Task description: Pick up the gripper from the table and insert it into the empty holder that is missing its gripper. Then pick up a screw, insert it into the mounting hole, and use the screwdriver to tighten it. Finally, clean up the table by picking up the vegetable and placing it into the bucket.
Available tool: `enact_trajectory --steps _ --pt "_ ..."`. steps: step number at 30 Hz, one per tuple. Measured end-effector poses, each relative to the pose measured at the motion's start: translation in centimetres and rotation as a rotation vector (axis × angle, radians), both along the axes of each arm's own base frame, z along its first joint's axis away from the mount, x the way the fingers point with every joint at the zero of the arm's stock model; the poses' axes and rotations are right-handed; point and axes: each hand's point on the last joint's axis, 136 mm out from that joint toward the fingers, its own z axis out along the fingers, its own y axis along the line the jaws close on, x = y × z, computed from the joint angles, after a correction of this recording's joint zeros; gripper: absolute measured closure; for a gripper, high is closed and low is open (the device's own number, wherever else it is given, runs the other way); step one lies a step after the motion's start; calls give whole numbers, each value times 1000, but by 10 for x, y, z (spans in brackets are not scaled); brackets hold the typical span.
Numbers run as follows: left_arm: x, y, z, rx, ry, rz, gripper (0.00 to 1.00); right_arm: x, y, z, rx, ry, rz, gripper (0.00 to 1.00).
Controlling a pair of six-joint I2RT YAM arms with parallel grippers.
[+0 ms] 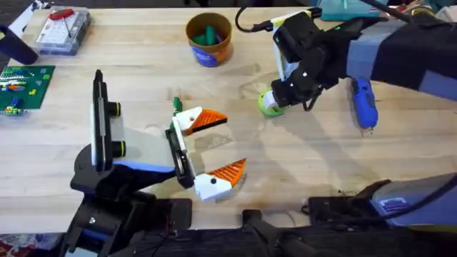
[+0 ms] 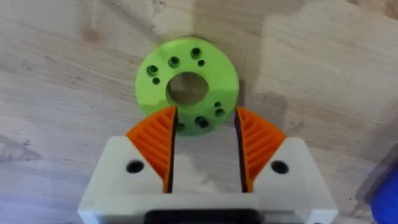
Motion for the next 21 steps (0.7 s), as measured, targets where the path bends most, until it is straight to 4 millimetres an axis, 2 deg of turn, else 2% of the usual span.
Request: enact_trajectory --steps 9,17,18,21 --pt "0 0 0 0 1 0 10 -3 1 -1 9 16 4 503" --pt "0 0 0 0 0 0 10 -6 1 -1 6 27 7 599" --pt "0 0 0 0 0 0 10 -5 1 -1 8 23 8 652" --pt "0 0 0 0 0 0 10 -5 1 -1 8 23 8 670"
